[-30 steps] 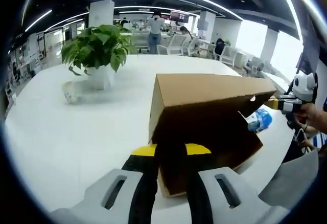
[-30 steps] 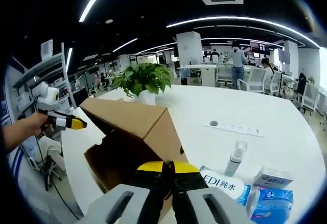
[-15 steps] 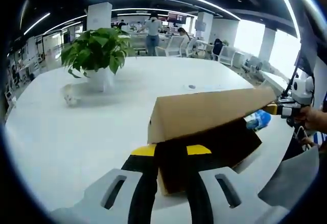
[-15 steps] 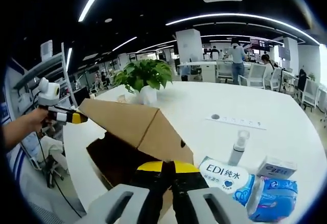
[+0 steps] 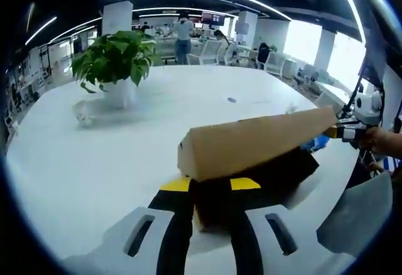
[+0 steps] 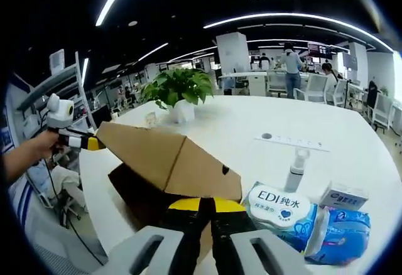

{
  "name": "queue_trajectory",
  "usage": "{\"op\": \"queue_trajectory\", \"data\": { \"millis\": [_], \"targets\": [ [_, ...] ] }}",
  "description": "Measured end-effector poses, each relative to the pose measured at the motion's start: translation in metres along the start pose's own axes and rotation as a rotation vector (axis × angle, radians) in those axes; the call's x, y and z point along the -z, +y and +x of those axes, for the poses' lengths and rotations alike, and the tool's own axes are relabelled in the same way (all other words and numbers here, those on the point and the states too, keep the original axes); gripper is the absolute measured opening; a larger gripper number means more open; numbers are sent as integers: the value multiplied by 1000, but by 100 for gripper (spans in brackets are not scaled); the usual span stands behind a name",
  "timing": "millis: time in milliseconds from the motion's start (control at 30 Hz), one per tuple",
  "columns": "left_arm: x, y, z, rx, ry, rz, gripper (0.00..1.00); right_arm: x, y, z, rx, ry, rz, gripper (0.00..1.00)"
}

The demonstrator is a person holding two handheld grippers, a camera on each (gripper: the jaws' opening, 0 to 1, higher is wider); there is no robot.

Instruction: Operate the shoe box by opening the lid, removing the specified soft item, and placing it in the target area until the item is outside and the box remains undamaged.

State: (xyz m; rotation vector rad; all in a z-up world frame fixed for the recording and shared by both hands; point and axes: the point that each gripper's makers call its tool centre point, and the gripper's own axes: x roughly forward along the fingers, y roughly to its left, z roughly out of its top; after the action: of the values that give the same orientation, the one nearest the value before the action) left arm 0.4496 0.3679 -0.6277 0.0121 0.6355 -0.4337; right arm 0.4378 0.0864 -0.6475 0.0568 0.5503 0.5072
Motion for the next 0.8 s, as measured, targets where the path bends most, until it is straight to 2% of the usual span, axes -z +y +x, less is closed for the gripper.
{"op": "queue_trajectory", "data": {
  "millis": [400, 800],
  "targets": [
    [15, -3, -2, 3, 38, 45, 23, 14, 7, 0, -36, 16, -23, 1],
    [34, -9, -3, 15, 82, 100, 27, 33, 14, -2, -78, 45, -90, 3]
  ]
}}
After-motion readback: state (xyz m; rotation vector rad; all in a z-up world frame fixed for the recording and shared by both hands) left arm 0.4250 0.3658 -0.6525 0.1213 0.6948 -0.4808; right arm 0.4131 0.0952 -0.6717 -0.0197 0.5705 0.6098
